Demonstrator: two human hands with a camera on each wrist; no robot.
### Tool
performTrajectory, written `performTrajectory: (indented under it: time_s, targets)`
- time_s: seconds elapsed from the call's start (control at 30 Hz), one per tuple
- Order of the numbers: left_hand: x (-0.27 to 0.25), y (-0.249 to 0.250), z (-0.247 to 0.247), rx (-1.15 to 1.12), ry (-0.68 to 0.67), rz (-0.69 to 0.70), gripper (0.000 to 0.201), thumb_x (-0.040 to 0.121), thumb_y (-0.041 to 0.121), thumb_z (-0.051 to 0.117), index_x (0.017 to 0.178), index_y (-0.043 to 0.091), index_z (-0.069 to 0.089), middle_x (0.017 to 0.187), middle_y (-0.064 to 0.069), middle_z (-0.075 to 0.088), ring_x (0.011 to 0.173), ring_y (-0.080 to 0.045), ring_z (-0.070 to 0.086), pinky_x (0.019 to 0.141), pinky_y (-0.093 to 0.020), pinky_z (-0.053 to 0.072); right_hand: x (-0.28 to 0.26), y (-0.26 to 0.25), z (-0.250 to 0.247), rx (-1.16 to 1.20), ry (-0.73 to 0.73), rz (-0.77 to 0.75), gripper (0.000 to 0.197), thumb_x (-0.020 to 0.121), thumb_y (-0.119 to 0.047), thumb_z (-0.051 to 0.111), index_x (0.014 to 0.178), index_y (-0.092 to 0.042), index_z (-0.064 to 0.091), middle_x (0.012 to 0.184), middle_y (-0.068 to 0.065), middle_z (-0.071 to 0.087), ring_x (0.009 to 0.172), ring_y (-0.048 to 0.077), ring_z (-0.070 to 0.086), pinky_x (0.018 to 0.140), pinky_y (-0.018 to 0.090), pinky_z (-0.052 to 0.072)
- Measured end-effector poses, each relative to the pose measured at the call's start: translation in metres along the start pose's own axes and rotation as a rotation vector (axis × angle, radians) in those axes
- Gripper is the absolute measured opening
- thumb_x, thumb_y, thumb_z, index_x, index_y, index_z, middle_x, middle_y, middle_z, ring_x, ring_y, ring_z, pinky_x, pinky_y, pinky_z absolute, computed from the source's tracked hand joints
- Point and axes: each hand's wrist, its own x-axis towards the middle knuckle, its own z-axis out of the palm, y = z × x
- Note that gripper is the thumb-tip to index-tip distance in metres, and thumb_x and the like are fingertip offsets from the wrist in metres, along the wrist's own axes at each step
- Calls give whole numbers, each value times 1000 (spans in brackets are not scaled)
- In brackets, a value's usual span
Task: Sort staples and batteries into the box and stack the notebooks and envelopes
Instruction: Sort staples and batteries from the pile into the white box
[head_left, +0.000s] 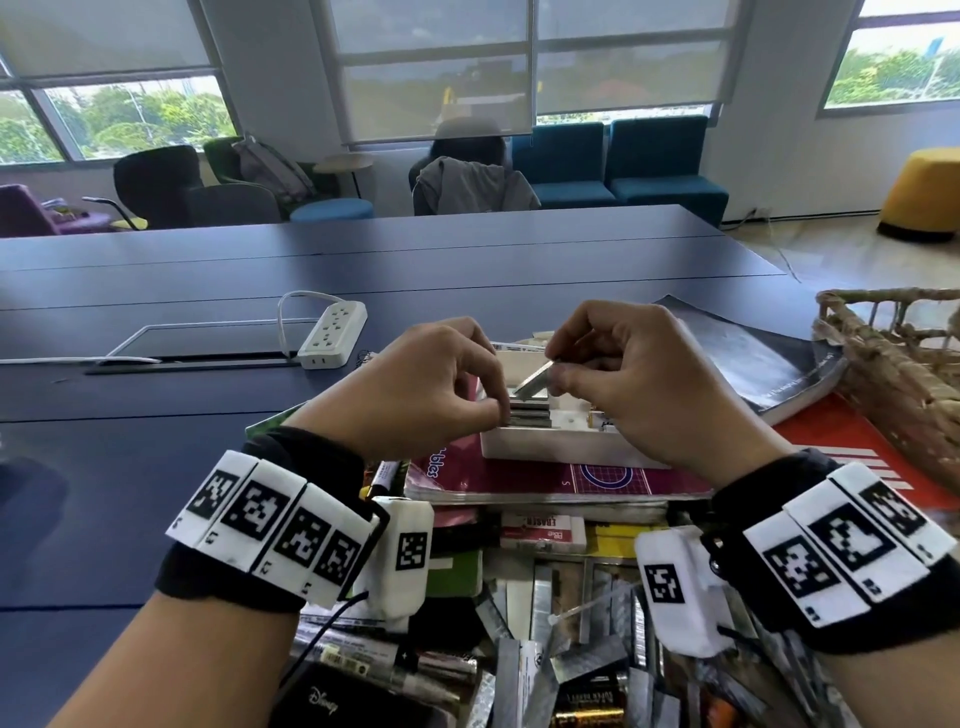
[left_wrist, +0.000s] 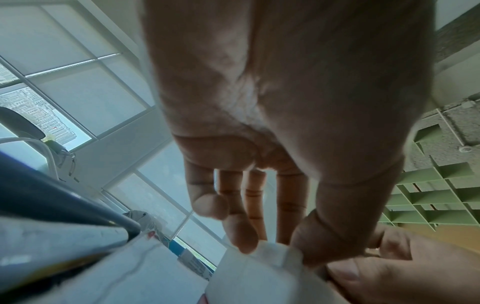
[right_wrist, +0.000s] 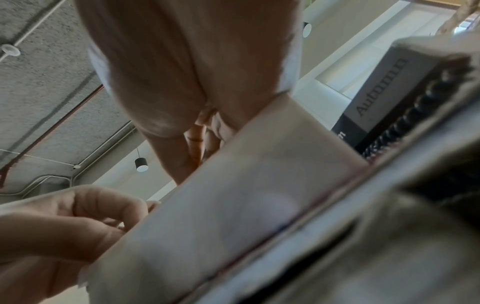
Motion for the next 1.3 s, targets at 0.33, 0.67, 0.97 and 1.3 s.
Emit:
performTrajectory:
  time_s: [0.33,0.67,0.97,1.3]
  targets:
    - [2,-2,2,37,62,12,13,85,20,75,85,32,73,90,5,62,74,-13,63,73,-32,52,1,8,2,-175,-94,-13,15,85,-11,80,80,-24,77,75,-11,74,73,5,70,71,20,48]
    - [2,-1,3,-2,41,11,17,86,16,75,81,31,81,97,9,63,71,-12,61,75,-36,54,-1,2,2,-307,-84,17,29,84,-5,64,76,-28,80,77,-10,71,71,4,61,62,11,40]
    - [2,0,4,25,46,18,18,85,16,74,80,31,81,96,9,62,70,-11,60,72,-32,52,-4,-4,4,-376,-176,52,42,82,-4,56,90,-36,82,89,-14,72,81,4,64,69,21,49]
    - [2,0,3,10,36,8,18,87,16,74,83,33,80,96,8,61,69,-10,60,73,-32,53,-5,-8,1,-326,-140,28,33,82,-2,59,86,-29,78,80,-15,71,80,1,65,71,18,47]
